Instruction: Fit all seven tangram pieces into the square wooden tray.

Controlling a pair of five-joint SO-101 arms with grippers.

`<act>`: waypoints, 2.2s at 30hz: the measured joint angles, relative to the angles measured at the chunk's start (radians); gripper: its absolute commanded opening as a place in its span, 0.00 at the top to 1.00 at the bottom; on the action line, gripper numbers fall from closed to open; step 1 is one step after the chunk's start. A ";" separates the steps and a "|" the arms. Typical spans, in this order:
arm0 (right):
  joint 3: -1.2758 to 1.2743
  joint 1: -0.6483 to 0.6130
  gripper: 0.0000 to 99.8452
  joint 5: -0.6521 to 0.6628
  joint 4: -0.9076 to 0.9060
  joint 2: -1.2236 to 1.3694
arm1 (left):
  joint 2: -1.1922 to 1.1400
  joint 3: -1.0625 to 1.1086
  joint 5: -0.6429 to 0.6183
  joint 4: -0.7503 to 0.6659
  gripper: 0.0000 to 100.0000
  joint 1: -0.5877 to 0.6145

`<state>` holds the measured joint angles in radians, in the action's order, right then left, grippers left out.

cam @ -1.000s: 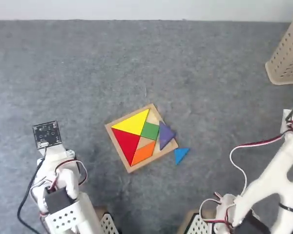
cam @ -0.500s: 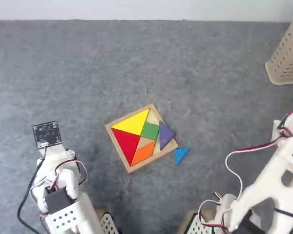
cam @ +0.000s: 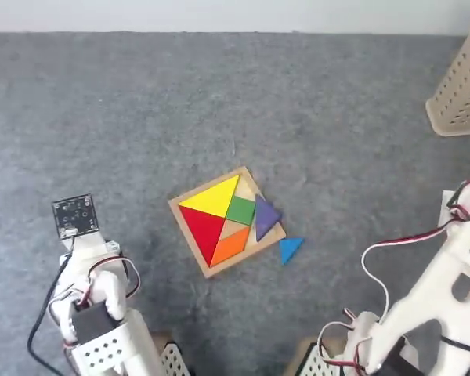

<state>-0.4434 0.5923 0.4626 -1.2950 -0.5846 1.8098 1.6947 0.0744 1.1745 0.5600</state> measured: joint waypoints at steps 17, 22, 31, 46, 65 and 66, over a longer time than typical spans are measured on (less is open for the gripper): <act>0.255 -0.041 0.91 0.002 -0.052 0.121 | 0.000 0.000 0.000 0.000 0.99 0.000; 0.256 -0.117 0.91 0.003 -0.069 0.123 | 0.000 0.000 0.000 0.000 0.99 0.000; 0.175 -0.417 0.92 0.005 -0.098 0.123 | 0.000 0.000 0.000 0.000 0.99 0.000; 0.025 -0.925 0.91 -0.184 0.161 0.457 | 0.000 0.000 0.000 0.000 0.99 -0.002; -0.037 -0.930 0.99 -0.190 0.327 0.479 | 0.000 0.000 0.000 0.000 0.99 -0.002; -0.043 -0.930 0.98 -0.190 0.339 0.496 | 0.000 0.000 0.000 0.000 0.99 -0.002</act>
<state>-0.4864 -0.3376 0.2723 -0.9559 -0.0890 1.8098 1.6947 0.0744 1.1745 0.5585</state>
